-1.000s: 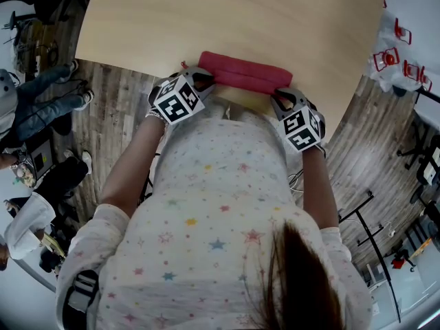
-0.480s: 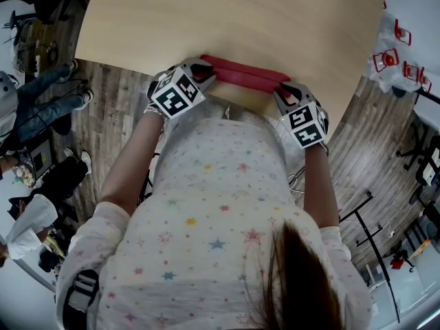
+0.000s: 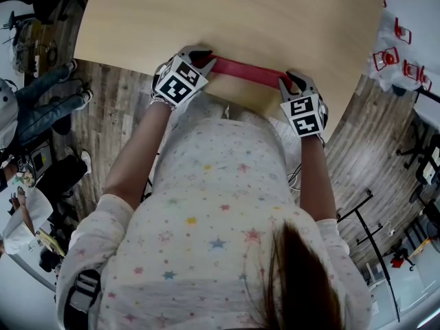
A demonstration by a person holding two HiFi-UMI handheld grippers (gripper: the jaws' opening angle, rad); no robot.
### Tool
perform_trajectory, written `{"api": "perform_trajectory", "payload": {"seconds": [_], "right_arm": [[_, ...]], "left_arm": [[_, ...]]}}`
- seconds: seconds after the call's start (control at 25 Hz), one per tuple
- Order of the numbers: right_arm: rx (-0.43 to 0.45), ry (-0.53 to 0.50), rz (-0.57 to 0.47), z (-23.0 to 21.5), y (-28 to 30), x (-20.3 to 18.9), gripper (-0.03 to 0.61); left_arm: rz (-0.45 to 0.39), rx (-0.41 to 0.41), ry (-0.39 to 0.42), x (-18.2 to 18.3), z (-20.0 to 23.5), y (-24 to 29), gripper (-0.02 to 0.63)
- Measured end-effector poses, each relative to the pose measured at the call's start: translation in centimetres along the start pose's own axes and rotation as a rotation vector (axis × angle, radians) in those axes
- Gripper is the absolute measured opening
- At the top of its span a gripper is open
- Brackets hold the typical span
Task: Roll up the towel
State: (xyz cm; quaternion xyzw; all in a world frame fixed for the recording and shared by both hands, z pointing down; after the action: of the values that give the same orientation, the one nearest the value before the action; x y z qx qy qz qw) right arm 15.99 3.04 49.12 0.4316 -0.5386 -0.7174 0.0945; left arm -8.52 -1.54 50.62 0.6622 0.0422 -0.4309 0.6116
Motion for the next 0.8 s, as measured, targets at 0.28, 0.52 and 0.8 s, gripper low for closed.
{"api": "perform_trajectory", "payload": {"seconds": [0.28,0.52,0.8], "right_arm": [[-0.034,0.008,-0.007,-0.7,0.7,-0.1,0.083],[-0.031,0.019,-0.015,-0.6,0.3,0.2,0.083],[-0.021,0.054,-0.049,-0.6,-0.8,0.4,0.087]], "left_arm": [[-0.021,0.022,-0.006,0.1,0.3,0.5,0.055],[-0.041,0.019,-0.007,0.1,0.2,0.2,0.055],[-0.084,0.020,-0.028,0.9,-0.1,-0.9,0.055]]}}
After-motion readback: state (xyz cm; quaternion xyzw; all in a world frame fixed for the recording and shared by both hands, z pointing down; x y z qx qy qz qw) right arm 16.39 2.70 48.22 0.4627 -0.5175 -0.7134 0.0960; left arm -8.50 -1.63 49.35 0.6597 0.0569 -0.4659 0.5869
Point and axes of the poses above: the fingertips, and each gripper's own axes: y forward along the fingers, z to its left, x out of its top, the point moved 6 cm from there along -y, backward along the fingers, and after that the axes turned 1 degree about y, right-handed, at the moved point
